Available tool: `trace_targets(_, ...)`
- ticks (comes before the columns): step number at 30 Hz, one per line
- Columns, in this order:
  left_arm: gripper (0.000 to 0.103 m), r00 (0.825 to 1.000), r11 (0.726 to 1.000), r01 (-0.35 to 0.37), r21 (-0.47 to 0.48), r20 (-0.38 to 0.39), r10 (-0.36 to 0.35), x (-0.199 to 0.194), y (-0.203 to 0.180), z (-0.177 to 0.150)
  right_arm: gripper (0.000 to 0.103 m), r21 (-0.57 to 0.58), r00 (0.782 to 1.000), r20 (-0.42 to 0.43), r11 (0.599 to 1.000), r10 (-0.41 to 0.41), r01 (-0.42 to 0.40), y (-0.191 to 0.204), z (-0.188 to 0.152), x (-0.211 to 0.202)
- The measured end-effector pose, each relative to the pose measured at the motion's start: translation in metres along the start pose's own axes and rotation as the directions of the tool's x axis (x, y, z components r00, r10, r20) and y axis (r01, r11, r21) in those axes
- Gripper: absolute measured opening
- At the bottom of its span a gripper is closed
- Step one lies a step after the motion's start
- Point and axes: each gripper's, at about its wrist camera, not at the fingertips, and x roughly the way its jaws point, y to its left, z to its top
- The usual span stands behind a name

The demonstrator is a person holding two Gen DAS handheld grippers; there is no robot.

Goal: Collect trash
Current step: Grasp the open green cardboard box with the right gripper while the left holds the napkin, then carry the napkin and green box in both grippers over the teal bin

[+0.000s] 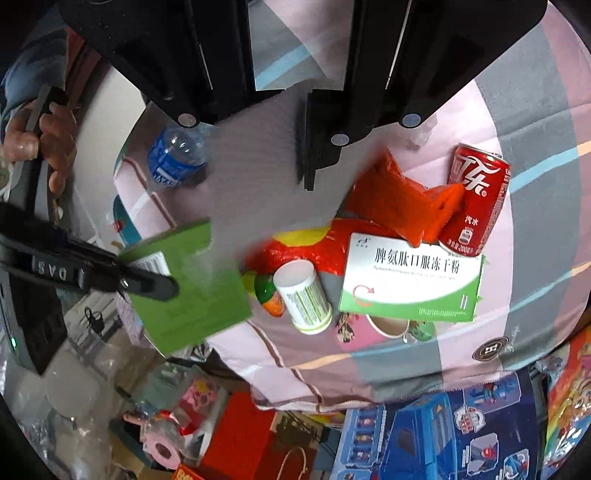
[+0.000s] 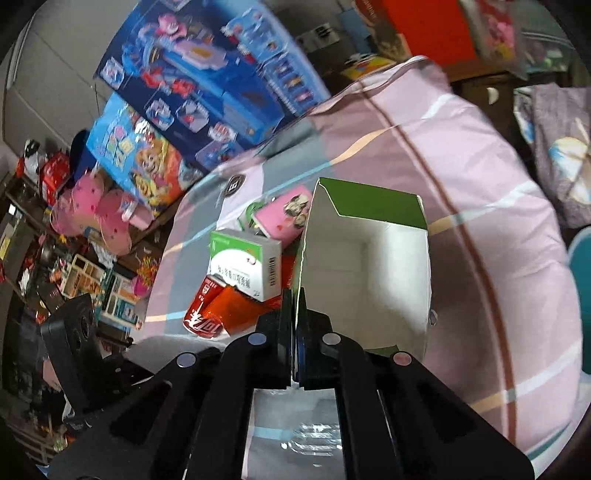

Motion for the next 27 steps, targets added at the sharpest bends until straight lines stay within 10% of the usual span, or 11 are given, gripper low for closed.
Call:
trace_targets(10,0.006,1.000,0.993,0.018,0.114,0.020,-0.020,0.010,-0.069,0.029,0.002,0.136,0.988,0.147,0.990,-0.054,0.034,-0.070,-0.001,-0.078)
trace_targets(16,0.008,0.993,0.991,-0.048,0.128,-0.105,0.062,0.058,-0.069,0.015,0.002,0.181,0.993,0.103,0.983,-0.059,0.040,-0.096,-0.016,-0.073)
trace_targets(19,0.034,0.983,0.994,-0.059,0.089,-0.170,0.073,0.076,-0.052,0.003,0.002,0.188,0.995,0.084,0.982,-0.052,0.035,-0.098,-0.019,-0.064)
trace_targets(21,0.087,0.978,0.995,-0.073,0.066,-0.189,0.085,0.084,-0.043,-0.004,0.002,0.187,0.996,0.075,0.982,-0.042,0.028,-0.098,-0.019,-0.059)
trace_targets(27,0.093,0.968,0.997,-0.076,0.029,-0.238,0.080,0.111,-0.033,-0.007,0.003,0.182,0.998,0.054,0.983,-0.034,0.023,-0.094,-0.016,-0.045)
